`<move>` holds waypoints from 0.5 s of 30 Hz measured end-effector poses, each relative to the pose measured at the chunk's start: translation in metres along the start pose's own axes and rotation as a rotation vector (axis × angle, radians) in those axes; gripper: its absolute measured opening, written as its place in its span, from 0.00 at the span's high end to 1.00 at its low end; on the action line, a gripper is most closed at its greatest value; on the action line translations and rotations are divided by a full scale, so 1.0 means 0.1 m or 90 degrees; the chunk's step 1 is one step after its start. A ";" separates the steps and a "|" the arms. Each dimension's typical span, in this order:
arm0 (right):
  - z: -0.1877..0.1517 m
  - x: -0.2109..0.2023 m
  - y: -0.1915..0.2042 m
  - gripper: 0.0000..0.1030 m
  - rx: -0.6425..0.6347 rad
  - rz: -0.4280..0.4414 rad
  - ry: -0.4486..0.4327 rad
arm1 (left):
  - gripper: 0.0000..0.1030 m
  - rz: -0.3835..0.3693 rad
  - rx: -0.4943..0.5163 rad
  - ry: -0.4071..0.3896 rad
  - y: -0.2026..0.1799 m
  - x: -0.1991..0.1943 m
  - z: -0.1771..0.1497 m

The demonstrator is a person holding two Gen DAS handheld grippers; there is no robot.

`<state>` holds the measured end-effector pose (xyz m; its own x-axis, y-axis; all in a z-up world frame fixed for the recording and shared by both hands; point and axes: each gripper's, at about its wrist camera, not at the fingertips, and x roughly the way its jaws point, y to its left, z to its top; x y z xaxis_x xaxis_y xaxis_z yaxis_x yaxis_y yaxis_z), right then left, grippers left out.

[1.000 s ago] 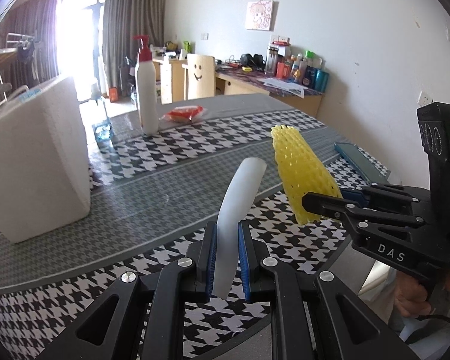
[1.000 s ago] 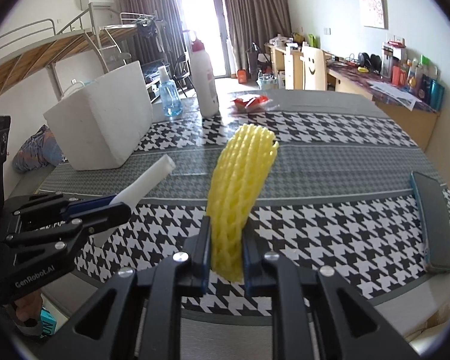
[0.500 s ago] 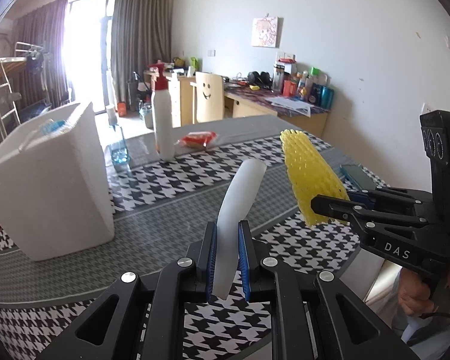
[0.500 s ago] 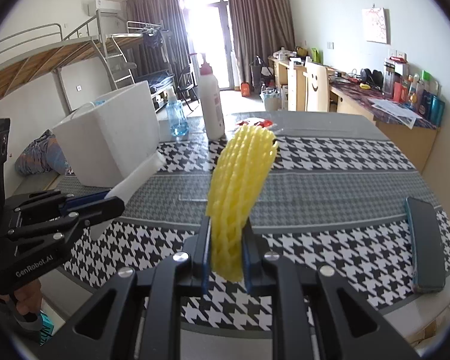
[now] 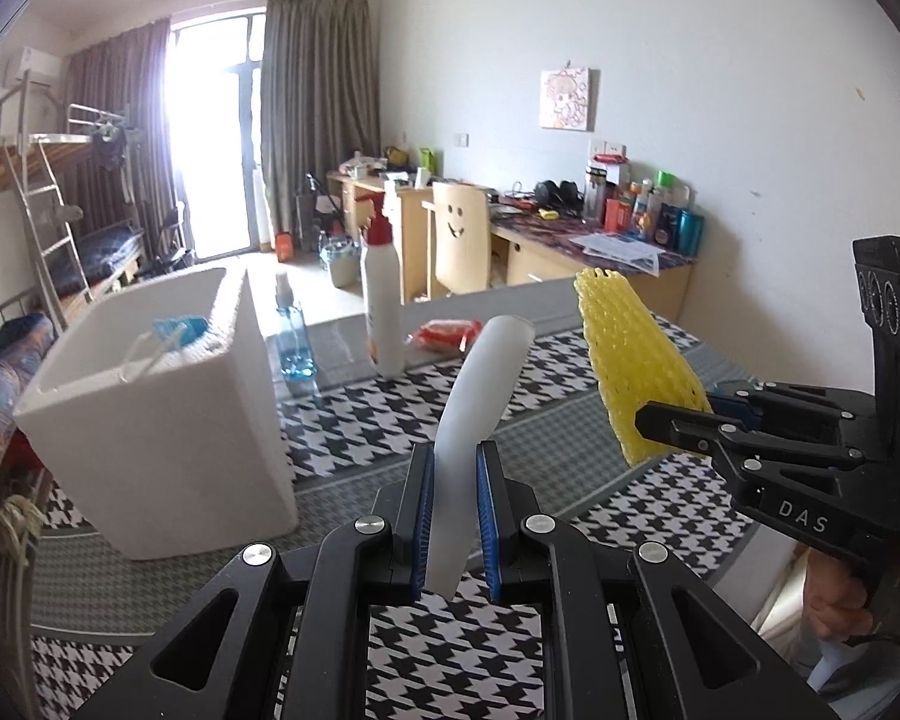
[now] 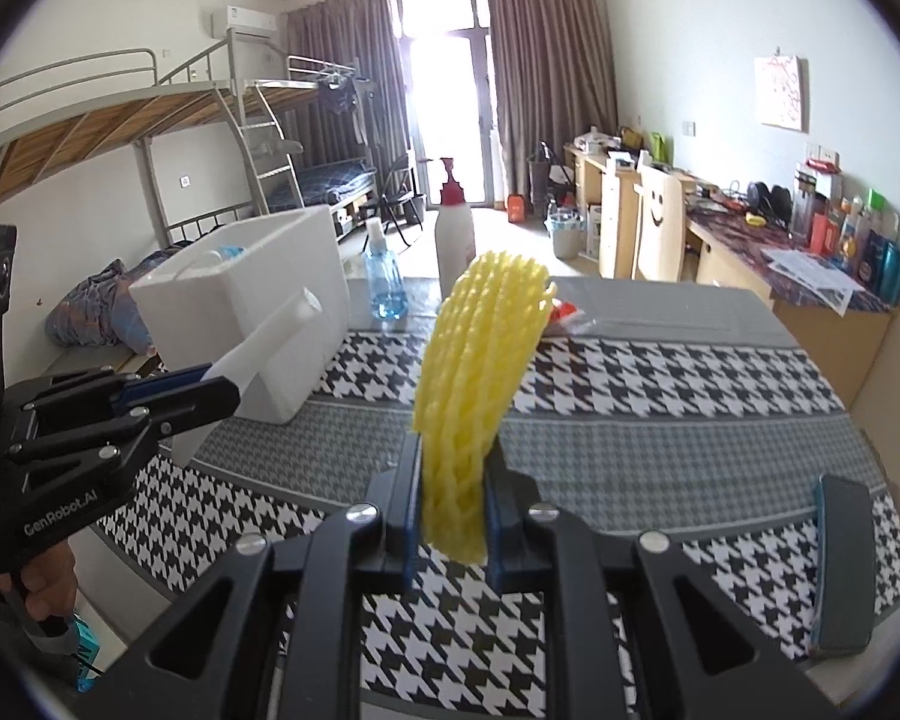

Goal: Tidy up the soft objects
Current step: 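Carry the white tube with the left gripper while the right gripper carries the yellow net to the box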

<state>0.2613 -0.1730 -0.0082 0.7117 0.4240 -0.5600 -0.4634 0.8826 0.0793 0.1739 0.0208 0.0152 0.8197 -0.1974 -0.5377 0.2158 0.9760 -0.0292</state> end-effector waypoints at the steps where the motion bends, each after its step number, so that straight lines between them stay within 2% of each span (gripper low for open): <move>1: 0.02 0.00 0.01 0.80 -0.003 0.004 -0.003 | 0.85 0.003 -0.001 -0.001 0.01 -0.01 0.01; 15: 0.26 0.05 0.18 0.80 -0.042 0.022 -0.015 | 0.85 0.043 -0.020 -0.024 0.20 -0.10 0.17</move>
<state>0.2701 -0.1495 0.0124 0.7064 0.4600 -0.5380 -0.5215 0.8521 0.0440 0.1791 0.0412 0.0347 0.8515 -0.1340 -0.5069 0.1436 0.9894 -0.0204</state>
